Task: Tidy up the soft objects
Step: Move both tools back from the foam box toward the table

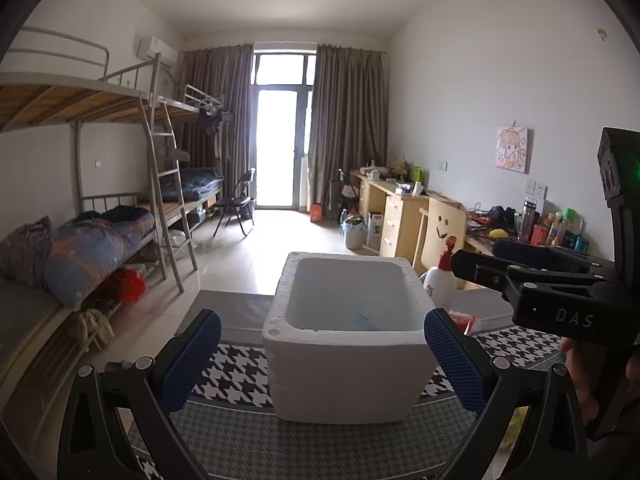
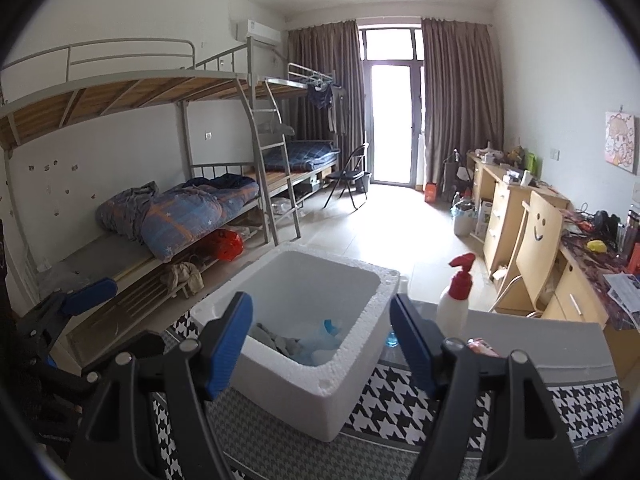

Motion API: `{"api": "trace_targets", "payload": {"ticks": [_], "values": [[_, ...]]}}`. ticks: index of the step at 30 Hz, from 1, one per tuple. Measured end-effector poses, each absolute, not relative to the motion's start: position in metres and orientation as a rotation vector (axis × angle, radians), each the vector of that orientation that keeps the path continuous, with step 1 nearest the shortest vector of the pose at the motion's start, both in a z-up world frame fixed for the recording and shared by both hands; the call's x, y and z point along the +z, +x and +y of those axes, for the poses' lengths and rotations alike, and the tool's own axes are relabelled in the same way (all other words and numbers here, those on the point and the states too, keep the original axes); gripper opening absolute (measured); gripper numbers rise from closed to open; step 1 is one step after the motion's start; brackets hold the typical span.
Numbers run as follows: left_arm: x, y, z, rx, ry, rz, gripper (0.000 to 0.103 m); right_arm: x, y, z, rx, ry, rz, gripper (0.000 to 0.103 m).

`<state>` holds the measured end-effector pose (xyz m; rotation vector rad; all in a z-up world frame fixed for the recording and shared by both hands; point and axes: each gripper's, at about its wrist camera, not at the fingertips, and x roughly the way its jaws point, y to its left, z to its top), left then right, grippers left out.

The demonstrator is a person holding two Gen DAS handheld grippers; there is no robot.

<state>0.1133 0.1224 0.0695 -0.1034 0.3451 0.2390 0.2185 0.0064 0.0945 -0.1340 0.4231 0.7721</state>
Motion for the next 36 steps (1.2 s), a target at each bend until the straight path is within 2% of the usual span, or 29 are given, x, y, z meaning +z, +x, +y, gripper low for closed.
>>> {"api": "trace_targets", "payload": {"ticks": [2,17,31,32,35,36], "values": [[0.07,0.11,0.12,0.234,-0.1,0.338,0.102,0.095,0.215,0.003,0.768,-0.13,0.411,0.079],[0.067,0.104,0.1,0.175,-0.074,0.326,0.102,0.087,0.211,-0.033,0.733,-0.064,0.424,0.079],[0.063,0.094,0.072,0.122,-0.064,0.315,0.102,0.088,0.196,-0.064,0.649,-0.053,0.356,0.08],[0.063,0.094,0.07,0.119,-0.061,0.315,0.102,0.087,0.195,-0.066,0.645,-0.049,0.355,0.082],[0.061,0.093,0.064,0.109,-0.053,0.313,0.102,0.084,0.193,-0.075,0.612,-0.04,0.344,0.098],[0.06,0.092,0.063,0.106,-0.051,0.314,0.102,0.084,0.192,-0.078,0.608,-0.032,0.335,0.1]]}}
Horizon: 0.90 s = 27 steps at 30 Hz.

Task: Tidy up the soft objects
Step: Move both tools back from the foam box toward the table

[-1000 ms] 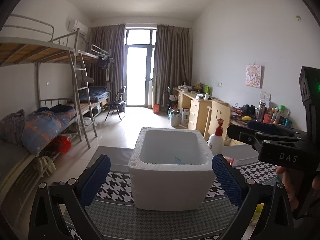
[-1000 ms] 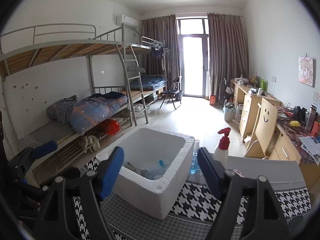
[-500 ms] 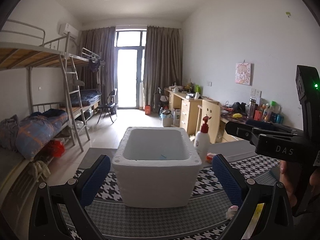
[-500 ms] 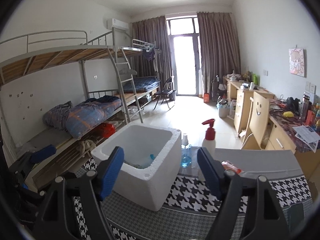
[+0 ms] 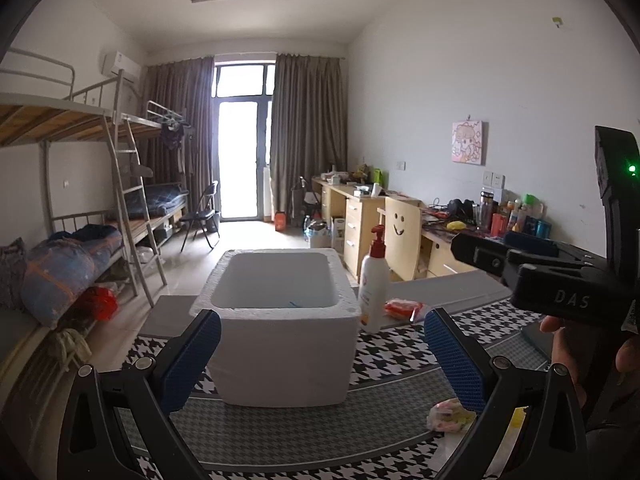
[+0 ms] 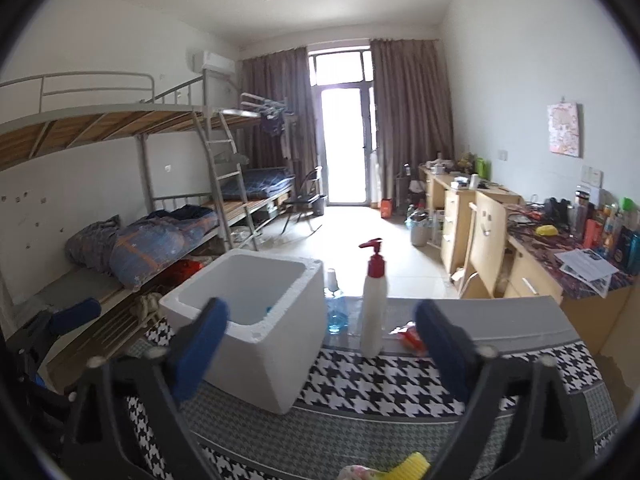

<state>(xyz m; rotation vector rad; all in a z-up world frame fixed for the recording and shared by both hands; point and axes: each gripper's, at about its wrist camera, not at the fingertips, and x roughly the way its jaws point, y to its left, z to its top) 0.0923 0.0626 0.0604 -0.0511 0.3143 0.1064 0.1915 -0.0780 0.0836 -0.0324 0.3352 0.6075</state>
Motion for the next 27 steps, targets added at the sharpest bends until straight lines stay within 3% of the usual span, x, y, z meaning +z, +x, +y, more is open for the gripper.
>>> {"api": "trace_targets", "payload": {"ticks": [27], "values": [[0.038,0.08,0.031,0.048,-0.048,0.29,0.102,0.061,0.157,-0.122,0.512,-0.027,0.298,0.102]]}}
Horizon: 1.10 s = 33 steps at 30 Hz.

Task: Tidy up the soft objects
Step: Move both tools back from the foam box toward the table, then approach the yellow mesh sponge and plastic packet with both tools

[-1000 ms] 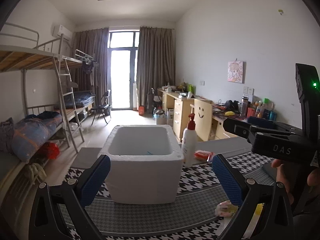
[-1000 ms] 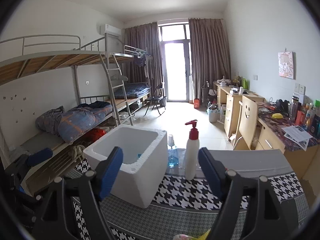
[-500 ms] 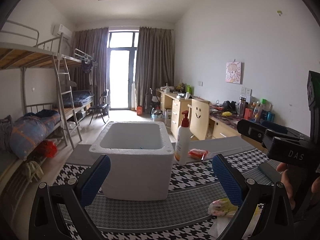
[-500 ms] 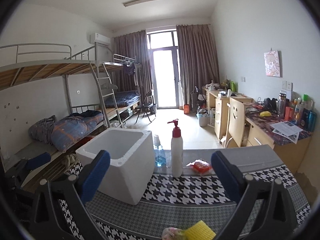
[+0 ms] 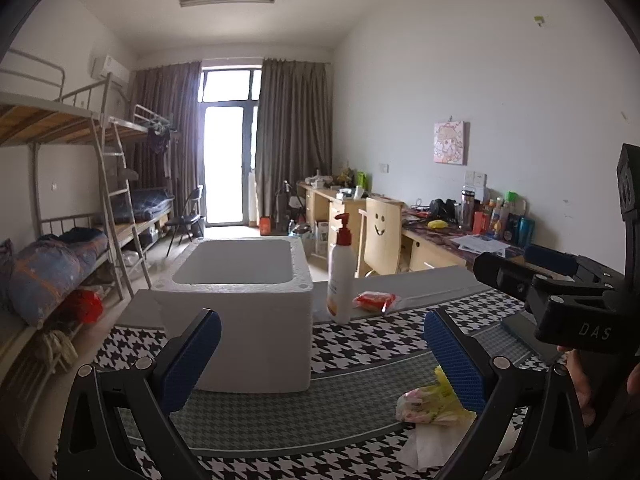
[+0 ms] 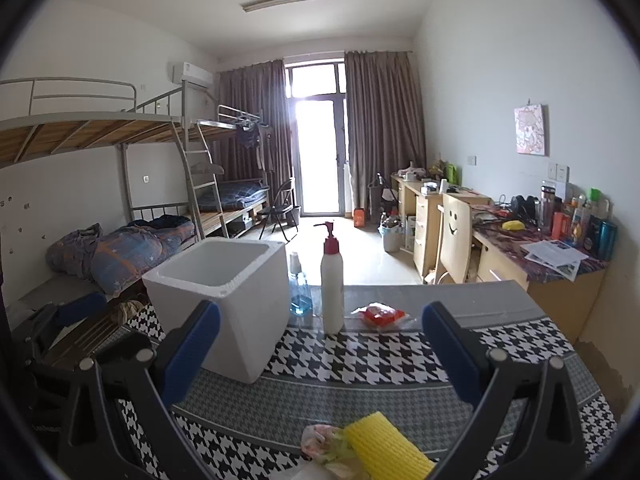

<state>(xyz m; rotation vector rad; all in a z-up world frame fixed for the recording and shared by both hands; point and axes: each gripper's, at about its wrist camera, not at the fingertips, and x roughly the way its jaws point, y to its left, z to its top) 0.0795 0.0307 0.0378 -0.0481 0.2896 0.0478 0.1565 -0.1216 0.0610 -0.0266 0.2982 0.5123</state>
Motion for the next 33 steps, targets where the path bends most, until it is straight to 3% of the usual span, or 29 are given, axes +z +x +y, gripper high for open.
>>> {"api": "trace_targets", "payload": {"ticks": [33], "values": [[0.008,0.098,-0.014,-0.117,-0.03,0.392,0.102,0.023,0.144,-0.174,0.339,-0.016,0.348,0.102]]}}
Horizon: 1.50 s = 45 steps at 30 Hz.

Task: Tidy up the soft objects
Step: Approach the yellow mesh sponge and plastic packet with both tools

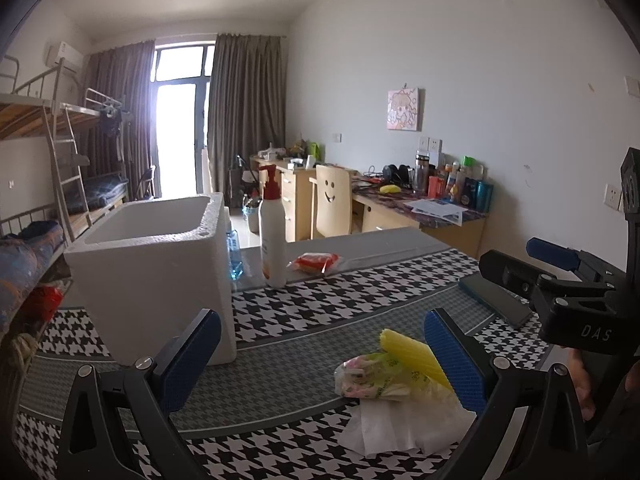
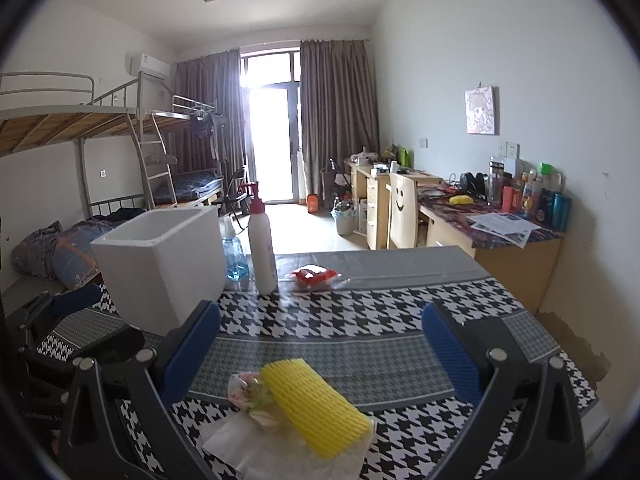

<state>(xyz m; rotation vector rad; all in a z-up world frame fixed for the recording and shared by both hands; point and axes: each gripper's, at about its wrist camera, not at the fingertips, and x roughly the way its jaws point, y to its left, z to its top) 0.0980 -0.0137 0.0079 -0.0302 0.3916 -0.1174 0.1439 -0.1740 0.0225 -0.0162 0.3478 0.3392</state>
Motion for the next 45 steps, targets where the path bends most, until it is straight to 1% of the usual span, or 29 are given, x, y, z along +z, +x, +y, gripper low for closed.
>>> {"api": "trace_targets", "payload": {"ticks": [16,32,45], "values": [[-0.008,0.112,-0.033,-0.151,-0.013,0.468,0.102,0.001,0.144,-0.192,0.334,0.02,0.4,0.102],[-0.026,0.127,-0.05,-0.174,0.018,0.547,0.102,-0.017,0.147,-0.196,0.309,-0.041,0.438,0.102],[-0.038,0.142,-0.046,-0.154,0.021,0.61,0.102,-0.039,0.162,-0.191,0.345,-0.073,0.538,0.102]]}}
